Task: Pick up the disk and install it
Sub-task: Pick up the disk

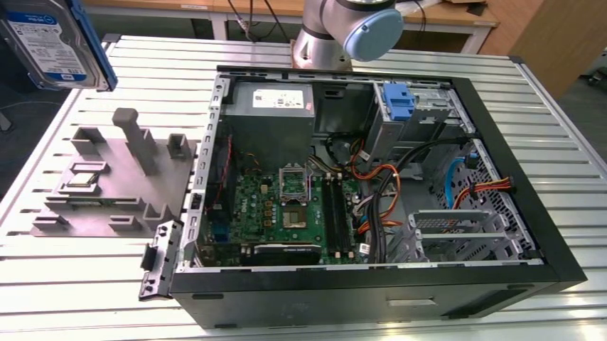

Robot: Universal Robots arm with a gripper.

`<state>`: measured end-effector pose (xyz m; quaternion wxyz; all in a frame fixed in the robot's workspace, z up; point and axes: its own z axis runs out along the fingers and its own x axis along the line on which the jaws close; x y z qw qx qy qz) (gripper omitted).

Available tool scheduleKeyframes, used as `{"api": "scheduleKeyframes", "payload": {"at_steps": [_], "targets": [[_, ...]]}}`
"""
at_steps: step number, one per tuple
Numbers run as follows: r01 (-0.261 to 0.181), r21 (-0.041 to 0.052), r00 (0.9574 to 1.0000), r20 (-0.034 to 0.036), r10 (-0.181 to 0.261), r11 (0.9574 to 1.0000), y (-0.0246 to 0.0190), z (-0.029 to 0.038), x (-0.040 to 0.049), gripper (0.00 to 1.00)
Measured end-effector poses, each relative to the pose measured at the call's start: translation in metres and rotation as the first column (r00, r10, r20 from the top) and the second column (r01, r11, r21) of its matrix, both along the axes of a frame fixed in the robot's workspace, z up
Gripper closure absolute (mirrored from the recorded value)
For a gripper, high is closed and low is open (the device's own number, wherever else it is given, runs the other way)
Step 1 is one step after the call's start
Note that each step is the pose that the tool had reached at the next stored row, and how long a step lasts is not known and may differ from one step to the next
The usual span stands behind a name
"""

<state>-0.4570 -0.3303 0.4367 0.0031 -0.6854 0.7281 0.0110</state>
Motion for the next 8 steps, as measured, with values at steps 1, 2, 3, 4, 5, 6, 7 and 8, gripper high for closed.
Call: {"api": "scheduleKeyframes", "payload": {"at_steps": [1, 2, 3, 4, 5, 6, 7, 8], "targets": [[0.0, 0.0, 1.0, 0.0, 0.0, 1.0, 0.0, 0.0, 0.0, 0.63], [0.0, 0.0001, 1.0, 0.0, 0.0, 1.0, 0.0, 0.0, 0.0, 0.63], [0.0, 0.0, 1.0, 0.0, 0.0, 1.0, 0.0, 0.0001, 0.0, 0.63], [0.0, 0.0, 1.0, 0.0, 0.0, 1.0, 0.0, 0.0001, 0.0, 0.63], [0.0, 0.0, 1.0, 0.0, 0.0, 1.0, 0.0, 0.0001, 0.0, 0.63], [0.0, 0.0, 1.0, -0.0001, 0.0, 1.0, 0.0, 0.0003, 0.0, 0.63], [0.0, -0.0001, 1.0, -0.0002, 0.0, 1.0, 0.0, 0.0006, 0.0, 0.63], [0.0, -0.0001, 1.0, -0.0002, 0.0, 1.0, 0.0, 0.001, 0.0, 0.63]]}}
